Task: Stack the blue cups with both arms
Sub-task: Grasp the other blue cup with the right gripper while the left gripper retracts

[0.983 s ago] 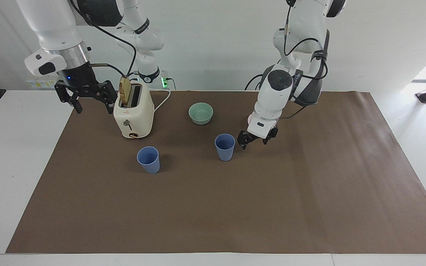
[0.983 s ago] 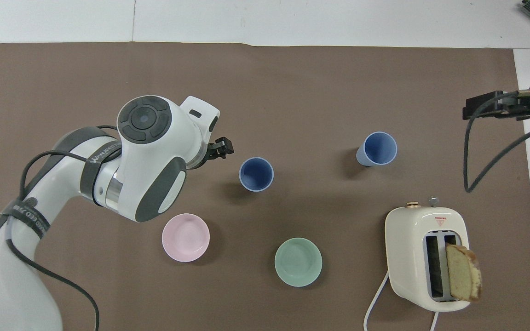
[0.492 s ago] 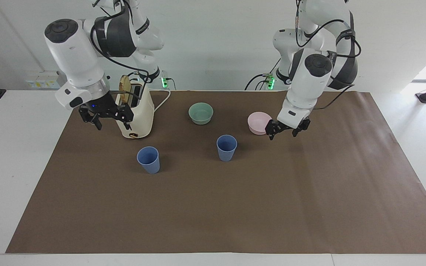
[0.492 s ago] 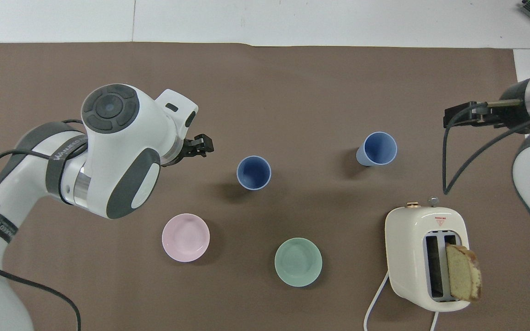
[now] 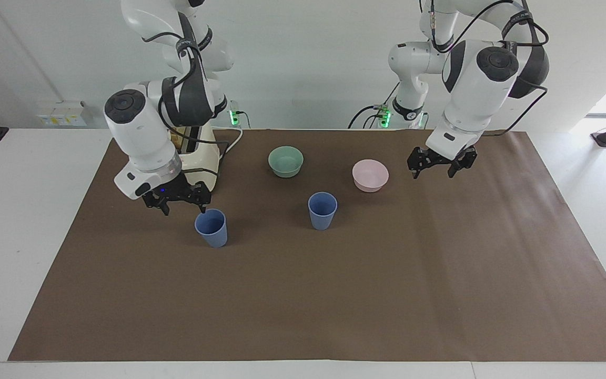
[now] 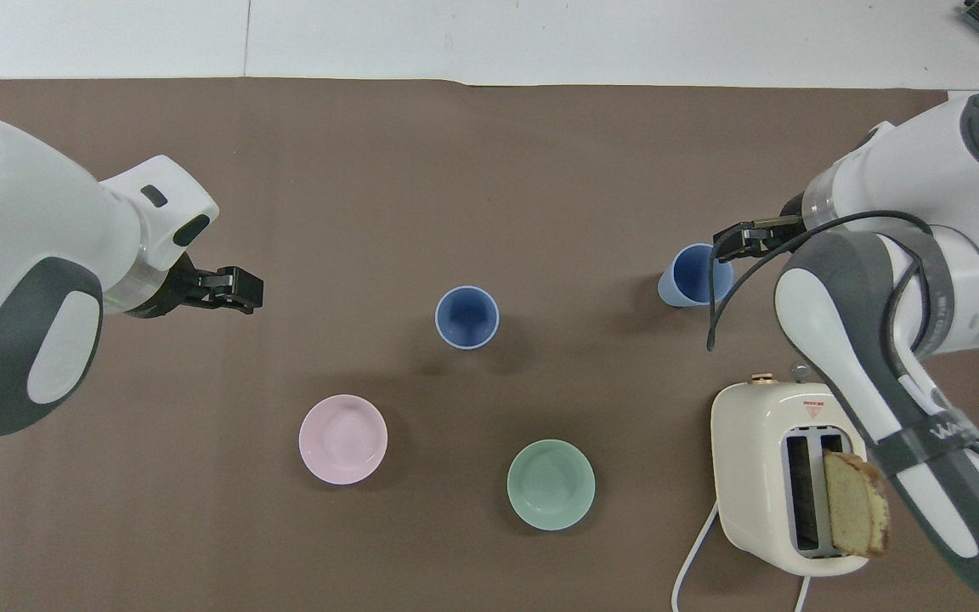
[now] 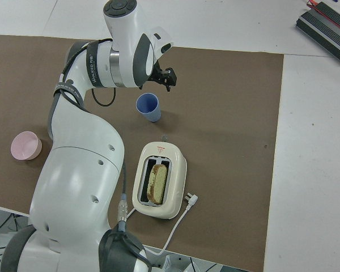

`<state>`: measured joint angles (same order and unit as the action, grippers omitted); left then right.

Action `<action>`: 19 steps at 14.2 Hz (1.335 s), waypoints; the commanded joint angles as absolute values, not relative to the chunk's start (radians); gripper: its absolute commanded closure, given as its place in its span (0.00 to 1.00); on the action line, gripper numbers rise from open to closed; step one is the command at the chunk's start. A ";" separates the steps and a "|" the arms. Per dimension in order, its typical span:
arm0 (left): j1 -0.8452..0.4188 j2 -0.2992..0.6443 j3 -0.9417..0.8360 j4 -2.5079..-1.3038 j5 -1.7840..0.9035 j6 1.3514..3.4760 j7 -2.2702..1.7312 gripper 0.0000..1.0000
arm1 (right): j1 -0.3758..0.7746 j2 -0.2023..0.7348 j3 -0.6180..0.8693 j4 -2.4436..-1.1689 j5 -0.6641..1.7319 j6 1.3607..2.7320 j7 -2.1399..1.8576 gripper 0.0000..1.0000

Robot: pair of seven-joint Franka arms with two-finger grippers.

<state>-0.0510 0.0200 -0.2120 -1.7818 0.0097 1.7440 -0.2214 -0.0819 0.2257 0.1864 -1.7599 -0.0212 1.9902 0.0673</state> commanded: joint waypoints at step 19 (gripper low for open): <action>-0.011 -0.066 -0.092 -1.652 -0.031 1.549 0.002 0.00 | -0.084 0.278 0.187 -1.882 -0.014 2.184 -0.014 1.00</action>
